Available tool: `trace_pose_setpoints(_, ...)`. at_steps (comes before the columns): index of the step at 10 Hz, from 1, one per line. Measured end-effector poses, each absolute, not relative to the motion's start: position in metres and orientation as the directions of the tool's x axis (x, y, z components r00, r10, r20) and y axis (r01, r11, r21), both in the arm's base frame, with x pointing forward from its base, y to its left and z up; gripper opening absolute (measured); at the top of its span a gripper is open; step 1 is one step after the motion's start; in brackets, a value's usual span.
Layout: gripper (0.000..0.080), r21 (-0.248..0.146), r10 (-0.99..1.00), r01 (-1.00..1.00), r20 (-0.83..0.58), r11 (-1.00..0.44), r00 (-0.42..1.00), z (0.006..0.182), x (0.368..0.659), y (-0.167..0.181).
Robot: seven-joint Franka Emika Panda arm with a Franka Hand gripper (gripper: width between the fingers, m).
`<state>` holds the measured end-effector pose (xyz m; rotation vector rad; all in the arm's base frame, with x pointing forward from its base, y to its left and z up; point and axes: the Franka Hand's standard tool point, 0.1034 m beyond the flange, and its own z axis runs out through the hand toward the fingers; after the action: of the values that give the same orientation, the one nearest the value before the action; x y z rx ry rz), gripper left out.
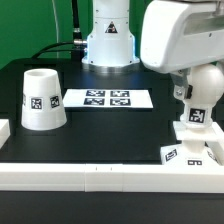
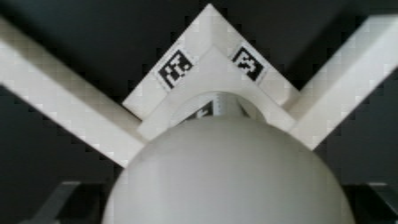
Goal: Assemble lamp
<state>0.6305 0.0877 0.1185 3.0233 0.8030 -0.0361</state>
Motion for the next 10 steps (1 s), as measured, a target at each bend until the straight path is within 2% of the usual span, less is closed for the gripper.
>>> trace_pose_setpoints(4, 0.0577, -0.018, 0.125, 0.125, -0.013, -0.992, 0.992, 0.118, 0.6312, 0.0887)
trace_pose_setpoints(10, 0.0577, -0.016, -0.236, -0.236, -0.02, -0.972, 0.972, 0.118, 0.6312, 0.0886)
